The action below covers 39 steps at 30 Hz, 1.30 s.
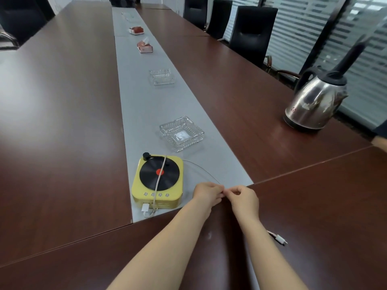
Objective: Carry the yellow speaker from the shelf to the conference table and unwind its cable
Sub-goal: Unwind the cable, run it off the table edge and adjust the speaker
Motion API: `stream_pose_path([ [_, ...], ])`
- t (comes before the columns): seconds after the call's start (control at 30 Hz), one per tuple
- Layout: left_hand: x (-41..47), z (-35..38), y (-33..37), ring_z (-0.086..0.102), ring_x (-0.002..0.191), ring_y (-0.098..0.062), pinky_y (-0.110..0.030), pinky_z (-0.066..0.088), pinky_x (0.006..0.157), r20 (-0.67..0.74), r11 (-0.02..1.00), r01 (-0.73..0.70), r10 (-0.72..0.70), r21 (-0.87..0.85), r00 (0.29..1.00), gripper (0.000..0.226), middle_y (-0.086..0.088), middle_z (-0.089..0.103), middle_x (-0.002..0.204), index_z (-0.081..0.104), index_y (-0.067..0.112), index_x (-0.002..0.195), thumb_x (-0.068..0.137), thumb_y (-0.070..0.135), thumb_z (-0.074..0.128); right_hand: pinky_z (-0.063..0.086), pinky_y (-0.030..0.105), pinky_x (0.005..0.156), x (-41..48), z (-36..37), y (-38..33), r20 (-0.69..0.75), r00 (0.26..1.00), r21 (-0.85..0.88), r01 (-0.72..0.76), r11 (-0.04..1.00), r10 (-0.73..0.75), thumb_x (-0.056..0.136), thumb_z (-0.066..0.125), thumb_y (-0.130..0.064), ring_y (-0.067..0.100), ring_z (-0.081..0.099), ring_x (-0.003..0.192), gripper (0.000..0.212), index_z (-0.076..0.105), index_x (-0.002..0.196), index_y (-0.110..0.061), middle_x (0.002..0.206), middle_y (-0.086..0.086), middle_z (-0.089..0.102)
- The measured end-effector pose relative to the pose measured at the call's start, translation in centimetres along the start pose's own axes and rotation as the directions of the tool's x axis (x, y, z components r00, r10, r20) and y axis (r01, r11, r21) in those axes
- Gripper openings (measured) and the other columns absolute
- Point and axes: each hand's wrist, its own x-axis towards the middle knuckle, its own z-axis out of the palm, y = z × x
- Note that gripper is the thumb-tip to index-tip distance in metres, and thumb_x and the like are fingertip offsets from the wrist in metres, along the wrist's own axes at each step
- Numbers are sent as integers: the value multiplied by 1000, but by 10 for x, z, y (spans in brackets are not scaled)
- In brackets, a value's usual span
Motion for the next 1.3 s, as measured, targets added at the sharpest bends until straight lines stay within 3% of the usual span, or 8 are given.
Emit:
stream_pose_path([
  [0.13, 1, -3, 1, 54, 59, -10, -20, 53, 69, -63, 994, -8, 15, 113, 998, 21, -1, 59, 59, 58, 11, 67, 87, 7, 59, 35, 27, 65, 1, 3, 0, -17, 1000, -103, -12, 995, 11, 82, 67, -23, 21, 62, 83, 14, 71, 81, -10, 79, -1, 64],
  [0.43, -28, -28, 21, 56, 69, -8, -18, 48, 68, 107, 994, -21, 9, 109, 994, 14, 1, 58, 80, 54, 16, 82, 94, 23, 56, 41, 27, 73, 1, 4, -19, 34, 995, -16, -98, 995, 98, 82, 65, -18, 24, 64, 90, 13, 72, 86, -8, 89, 6, 71],
  [0.57, -52, -51, 42, 61, 72, -7, -20, 51, 72, 173, 977, -164, 139, 136, 975, 11, 2, 63, 83, 59, 15, 92, 93, 25, 56, 37, 21, 49, -5, 6, -49, 206, 975, 77, -106, 991, 88, 87, 60, -14, 14, 50, 56, 29, 59, 58, -14, 58, 1, 57],
  [0.67, -64, -77, 57, 63, 72, -10, -21, 51, 69, 137, 954, -288, 275, 82, 951, 10, 0, 67, 85, 61, 15, 93, 93, 24, 57, 37, 10, 39, -14, 7, -74, 335, 941, 191, -127, 973, 57, 90, 57, -17, 10, 51, 56, 21, 62, 71, -12, 66, 1, 61],
  [0.87, -66, -137, 64, 64, 77, -17, -18, 52, 61, -225, 902, -428, 404, -65, 886, 11, -6, 68, 85, 63, 8, 91, 93, 18, 58, 47, 28, 75, -29, 29, -98, 405, 914, 293, -107, 950, -22, 89, 60, -36, 14, 61, 90, 24, 64, 96, -13, 100, 3, 67],
  [1.0, -54, -169, 48, 60, 107, -18, -28, 46, 88, -424, 900, -434, 410, 46, 807, 17, -7, 67, 115, 66, 16, 101, 91, 28, 58, 47, 26, 91, -41, 56, -100, 421, 906, 332, -107, 937, -46, 90, 60, -37, 13, 54, 109, 42, 57, 119, -7, 118, -2, 57],
  [1.1, -49, -177, 35, 49, 126, -17, -27, 37, 100, -399, 922, -381, 374, 66, 837, 47, -5, 53, 140, 52, 9, 134, 93, 33, 55, 46, 22, 73, -48, 76, -100, 414, 908, 369, -103, 924, -64, 89, 60, -38, 15, 59, 104, 35, 58, 115, -14, 113, -2, 63],
  [1.3, -25, -176, 8, 49, 131, -21, -42, 38, 110, -242, 961, -270, 278, 67, 930, 92, -6, 50, 144, 44, 15, 139, 69, 72, 56, 48, 36, 98, -44, 104, -91, 340, 940, 331, -106, 938, -14, 81, 65, -50, 23, 53, 122, 74, 39, 141, -15, 135, 4, 55],
])
